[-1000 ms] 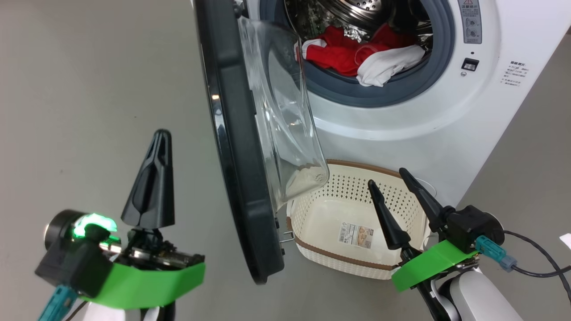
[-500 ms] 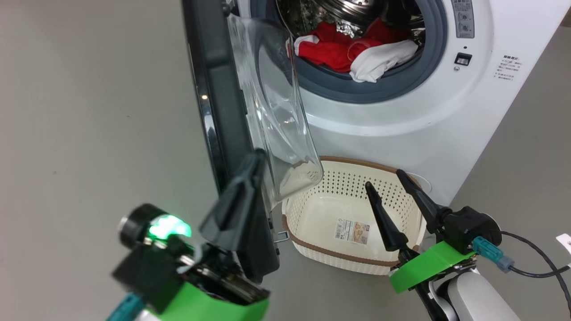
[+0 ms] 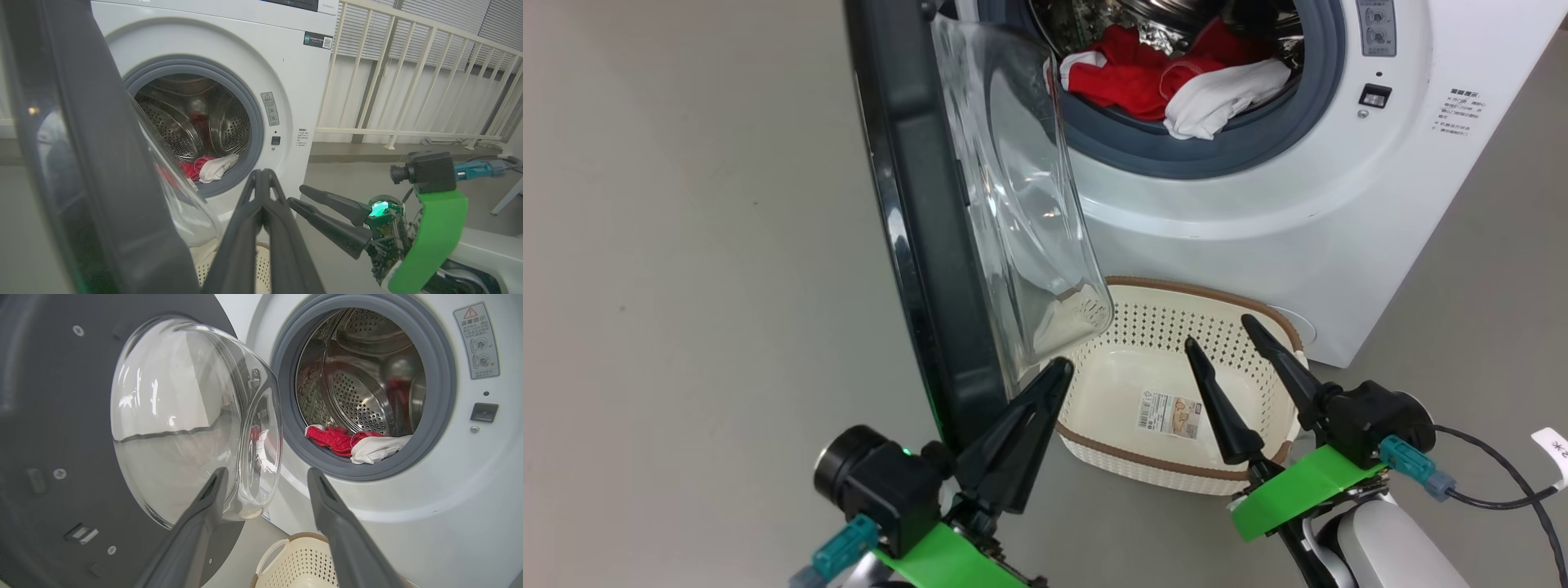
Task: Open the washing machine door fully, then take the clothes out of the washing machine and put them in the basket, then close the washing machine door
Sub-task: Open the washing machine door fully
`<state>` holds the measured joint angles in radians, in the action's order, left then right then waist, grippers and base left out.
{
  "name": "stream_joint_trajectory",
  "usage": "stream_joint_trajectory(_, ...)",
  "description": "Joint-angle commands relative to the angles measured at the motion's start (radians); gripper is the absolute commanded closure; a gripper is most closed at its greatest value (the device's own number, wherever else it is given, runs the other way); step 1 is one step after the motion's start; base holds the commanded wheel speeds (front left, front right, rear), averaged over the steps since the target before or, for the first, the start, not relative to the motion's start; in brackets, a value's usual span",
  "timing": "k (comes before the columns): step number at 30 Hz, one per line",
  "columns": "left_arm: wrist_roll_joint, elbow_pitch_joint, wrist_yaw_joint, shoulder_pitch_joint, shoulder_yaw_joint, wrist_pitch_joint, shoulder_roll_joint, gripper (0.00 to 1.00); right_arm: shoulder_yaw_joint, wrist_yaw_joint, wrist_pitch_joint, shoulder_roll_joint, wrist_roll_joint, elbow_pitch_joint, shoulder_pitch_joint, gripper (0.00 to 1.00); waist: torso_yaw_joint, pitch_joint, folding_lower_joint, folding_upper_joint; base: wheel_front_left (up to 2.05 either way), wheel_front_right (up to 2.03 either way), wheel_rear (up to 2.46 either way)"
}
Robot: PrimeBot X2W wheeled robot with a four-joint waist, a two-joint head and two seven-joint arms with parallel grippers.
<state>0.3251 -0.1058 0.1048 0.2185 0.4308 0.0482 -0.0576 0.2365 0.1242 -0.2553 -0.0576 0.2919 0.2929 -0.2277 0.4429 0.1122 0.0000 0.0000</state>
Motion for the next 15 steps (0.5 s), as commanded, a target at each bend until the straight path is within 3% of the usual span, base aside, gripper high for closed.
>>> stream_joint_trajectory(1, -0.014, -0.016, -0.009, 0.0, -0.027, -0.004, -0.019, 1.0, 0.024, 0.007, -0.006, 0.007, 0.001, -0.019, -0.03, 0.0, 0.001, 0.0, 0.0, 0.0, 0.0, 0.0, 0.0)
stream_joint_trajectory(15, -0.002, 0.053, -0.051, -0.009, -0.054, -0.019, -0.034, 1.0, 0.035, 0.007, -0.006, 0.007, 0.0, -0.01, -0.027, 0.0, 0.009, 0.001, 0.0, 0.0, 0.0, 0.0, 0.0)
